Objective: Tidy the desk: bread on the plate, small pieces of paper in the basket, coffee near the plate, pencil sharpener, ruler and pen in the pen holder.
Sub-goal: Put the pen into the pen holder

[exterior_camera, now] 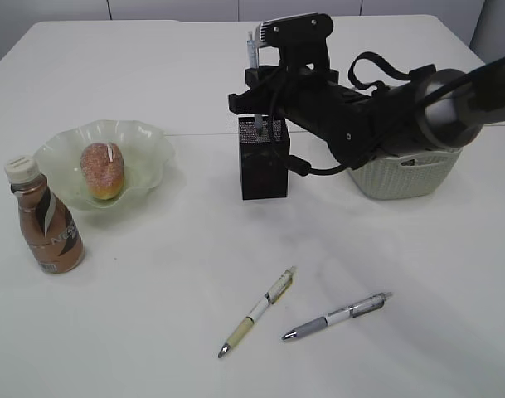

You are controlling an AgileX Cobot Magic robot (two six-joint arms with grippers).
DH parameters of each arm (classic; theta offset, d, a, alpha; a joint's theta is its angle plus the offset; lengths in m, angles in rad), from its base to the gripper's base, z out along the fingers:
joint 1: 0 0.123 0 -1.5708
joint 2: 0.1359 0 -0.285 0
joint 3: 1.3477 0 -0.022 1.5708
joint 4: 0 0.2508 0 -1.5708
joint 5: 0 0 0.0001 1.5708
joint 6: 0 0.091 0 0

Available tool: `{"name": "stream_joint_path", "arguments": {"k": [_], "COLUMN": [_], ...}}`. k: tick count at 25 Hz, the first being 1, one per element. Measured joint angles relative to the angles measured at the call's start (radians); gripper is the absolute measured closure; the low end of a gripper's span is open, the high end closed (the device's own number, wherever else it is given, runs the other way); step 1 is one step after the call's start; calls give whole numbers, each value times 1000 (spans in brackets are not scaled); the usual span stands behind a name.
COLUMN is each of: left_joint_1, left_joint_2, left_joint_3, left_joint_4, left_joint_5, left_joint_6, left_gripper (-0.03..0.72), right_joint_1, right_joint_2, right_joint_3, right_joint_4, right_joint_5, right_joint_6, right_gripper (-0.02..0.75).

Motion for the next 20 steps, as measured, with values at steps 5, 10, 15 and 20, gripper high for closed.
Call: {"name": "stream_joint_path", "arguments": {"k": [5,10,15,20], "left_joint_1": [0,0,0,0], "left_joint_2": [0,0,0,0], "left_joint_3": [0,0,0,0], "left_joint_4": [0,0,-9,-26], "left_joint_5": [0,0,0,0], "left_joint_6": [0,0,0,0], "left_gripper": [334,334,334,334], "right_joint_1": [0,-2,-2,-2], "right_joint_2": [0,0,0,0], "right_joint_3": [0,0,0,0], "right_joint_4": [4,4,36,120], "right_joint_5": [0,-2,-2,-2], "right_joint_6": [-14,-18,-46,-95], "right_gripper": [632,632,632,632]}}
